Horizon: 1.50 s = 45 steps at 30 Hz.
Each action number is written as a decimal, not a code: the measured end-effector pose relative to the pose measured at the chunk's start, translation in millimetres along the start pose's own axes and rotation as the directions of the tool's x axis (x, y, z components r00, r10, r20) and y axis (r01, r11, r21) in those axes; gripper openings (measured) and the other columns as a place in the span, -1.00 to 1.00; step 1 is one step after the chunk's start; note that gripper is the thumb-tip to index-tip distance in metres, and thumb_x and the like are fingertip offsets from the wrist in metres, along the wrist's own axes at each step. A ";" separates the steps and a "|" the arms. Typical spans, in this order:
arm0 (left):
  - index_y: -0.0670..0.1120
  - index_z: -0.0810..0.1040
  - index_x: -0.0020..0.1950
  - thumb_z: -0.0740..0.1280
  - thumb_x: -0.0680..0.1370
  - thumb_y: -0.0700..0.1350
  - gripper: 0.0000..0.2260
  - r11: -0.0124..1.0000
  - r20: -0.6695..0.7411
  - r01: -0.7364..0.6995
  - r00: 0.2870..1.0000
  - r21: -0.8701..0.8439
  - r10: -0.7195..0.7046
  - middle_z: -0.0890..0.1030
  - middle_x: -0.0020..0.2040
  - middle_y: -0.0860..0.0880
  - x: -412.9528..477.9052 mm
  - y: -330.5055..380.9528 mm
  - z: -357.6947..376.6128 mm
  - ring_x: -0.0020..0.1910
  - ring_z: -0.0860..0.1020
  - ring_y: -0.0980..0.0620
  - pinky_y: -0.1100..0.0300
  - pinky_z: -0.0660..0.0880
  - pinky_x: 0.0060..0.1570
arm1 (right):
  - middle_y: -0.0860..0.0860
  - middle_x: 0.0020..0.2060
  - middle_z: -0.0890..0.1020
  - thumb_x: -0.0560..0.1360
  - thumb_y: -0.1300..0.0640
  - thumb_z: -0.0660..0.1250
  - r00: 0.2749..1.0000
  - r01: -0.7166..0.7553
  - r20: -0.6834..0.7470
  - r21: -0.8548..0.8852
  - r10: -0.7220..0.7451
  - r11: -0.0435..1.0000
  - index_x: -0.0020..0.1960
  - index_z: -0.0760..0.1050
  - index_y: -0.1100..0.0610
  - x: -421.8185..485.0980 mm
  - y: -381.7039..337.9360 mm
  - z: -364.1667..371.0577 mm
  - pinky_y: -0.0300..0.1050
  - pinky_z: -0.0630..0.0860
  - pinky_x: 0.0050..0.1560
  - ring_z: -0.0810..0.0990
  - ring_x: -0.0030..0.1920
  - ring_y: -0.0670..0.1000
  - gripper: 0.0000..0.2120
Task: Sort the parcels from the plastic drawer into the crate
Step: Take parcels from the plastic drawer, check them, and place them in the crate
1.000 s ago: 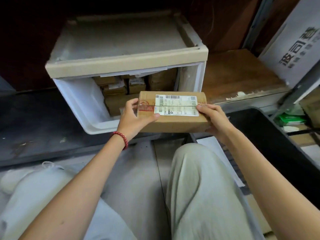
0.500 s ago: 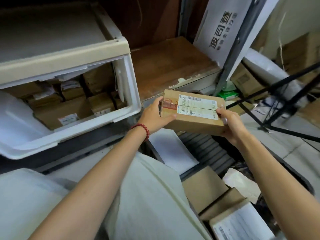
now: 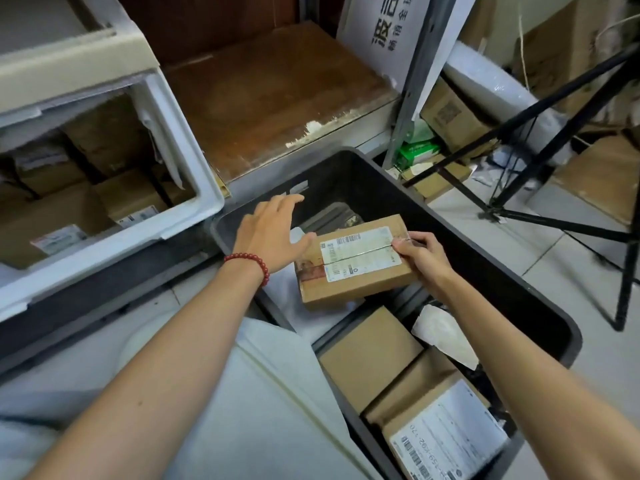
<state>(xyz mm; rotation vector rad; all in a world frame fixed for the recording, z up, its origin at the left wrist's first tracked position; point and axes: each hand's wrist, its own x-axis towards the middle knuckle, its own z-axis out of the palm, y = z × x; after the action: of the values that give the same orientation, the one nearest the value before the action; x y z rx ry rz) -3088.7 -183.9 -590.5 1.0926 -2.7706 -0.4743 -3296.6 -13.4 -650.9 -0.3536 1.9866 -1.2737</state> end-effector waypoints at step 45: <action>0.01 0.30 0.41 0.27 0.52 0.19 -0.48 0.786 -0.163 0.566 0.824 0.250 -0.542 0.43 0.36 -0.07 -184.8 -200.4 -150.9 0.32 0.39 -0.13 -0.03 0.40 0.18 | 0.10 0.44 0.29 0.54 -0.21 0.21 0.641 0.766 0.640 -0.562 -0.424 0.310 0.46 0.26 0.04 -132.6 -144.9 308.4 0.09 0.39 0.23 0.32 0.39 0.16 -0.42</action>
<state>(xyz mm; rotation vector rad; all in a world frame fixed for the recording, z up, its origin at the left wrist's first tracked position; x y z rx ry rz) -2790.3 -232.5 -515.4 1.9684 -2.4511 -0.0587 -3009.1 -210.1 -540.0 -1.8606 1.9951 -0.4387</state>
